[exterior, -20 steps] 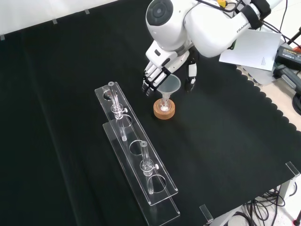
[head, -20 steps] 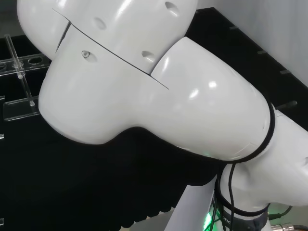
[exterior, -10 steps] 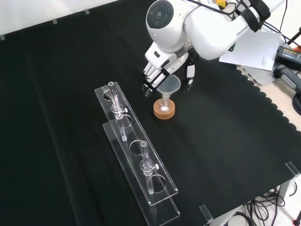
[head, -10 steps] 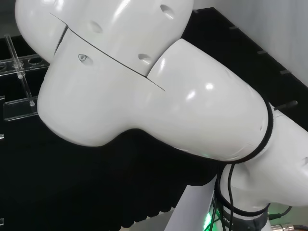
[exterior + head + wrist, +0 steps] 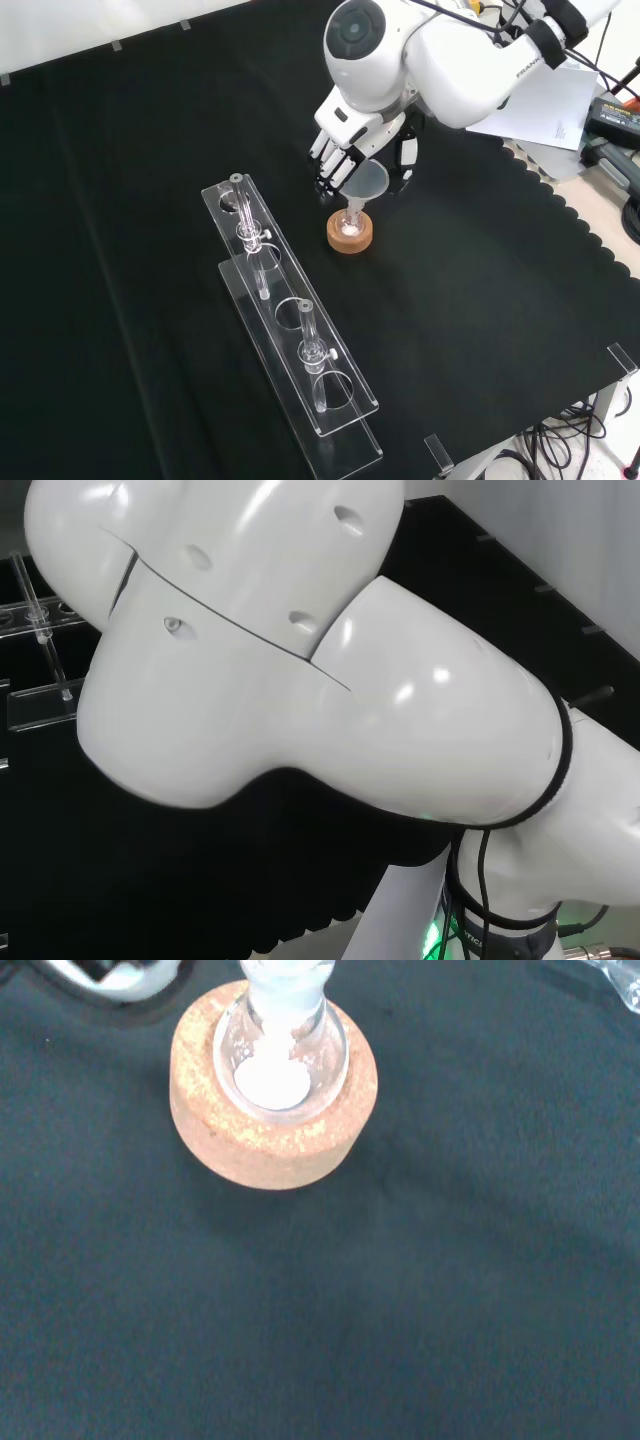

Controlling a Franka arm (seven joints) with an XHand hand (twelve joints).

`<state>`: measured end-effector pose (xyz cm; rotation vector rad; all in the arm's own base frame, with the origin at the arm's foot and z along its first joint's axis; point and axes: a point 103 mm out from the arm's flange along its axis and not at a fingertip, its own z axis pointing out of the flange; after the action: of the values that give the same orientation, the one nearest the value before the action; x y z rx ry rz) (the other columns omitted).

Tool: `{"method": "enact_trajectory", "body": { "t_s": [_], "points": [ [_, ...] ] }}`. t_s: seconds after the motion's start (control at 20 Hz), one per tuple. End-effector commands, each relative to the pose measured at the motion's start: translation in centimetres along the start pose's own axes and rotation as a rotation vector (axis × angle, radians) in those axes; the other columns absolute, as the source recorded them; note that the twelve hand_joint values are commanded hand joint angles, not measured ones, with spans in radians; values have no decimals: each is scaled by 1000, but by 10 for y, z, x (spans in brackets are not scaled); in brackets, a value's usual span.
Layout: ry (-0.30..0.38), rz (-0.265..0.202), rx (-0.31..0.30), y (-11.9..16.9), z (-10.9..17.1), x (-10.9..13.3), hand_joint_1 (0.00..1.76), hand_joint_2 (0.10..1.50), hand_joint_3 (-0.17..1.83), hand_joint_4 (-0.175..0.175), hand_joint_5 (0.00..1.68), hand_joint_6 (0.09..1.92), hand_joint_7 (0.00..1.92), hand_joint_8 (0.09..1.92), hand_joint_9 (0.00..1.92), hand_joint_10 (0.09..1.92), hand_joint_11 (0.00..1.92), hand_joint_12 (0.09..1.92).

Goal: Remove the funnel from the round-bottom flask.

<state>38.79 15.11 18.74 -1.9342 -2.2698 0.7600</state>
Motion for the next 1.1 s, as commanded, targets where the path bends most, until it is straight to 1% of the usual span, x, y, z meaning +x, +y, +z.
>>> {"method": "enact_trajectory", "body": {
  "t_s": [0.05,0.15,0.25,0.5,0.7,0.95,1.1],
  "points": [
    [-20,3,-86,-4,-4,0,794,759,496,-24,612,131,558,667,889,484,613,1280],
    [-12,5,-103,-6,-7,0,797,776,490,-15,687,190,616,659,947,461,643,1262],
    [-3,5,-109,-9,-10,-2,801,791,483,-10,714,270,657,644,993,427,670,1245],
    [31,11,-88,-14,-20,-9,804,805,479,-1,732,452,695,637,1046,382,694,1236],
    [32,28,-83,-22,-32,-14,804,805,481,4,738,523,699,642,1053,374,703,1231],
    [21,40,-97,-35,-49,-19,805,804,485,4,738,570,698,648,1055,372,708,1229],
    [29,37,-106,-38,-51,-20,805,803,486,4,734,586,697,651,1056,372,709,1229]
  ]
}}
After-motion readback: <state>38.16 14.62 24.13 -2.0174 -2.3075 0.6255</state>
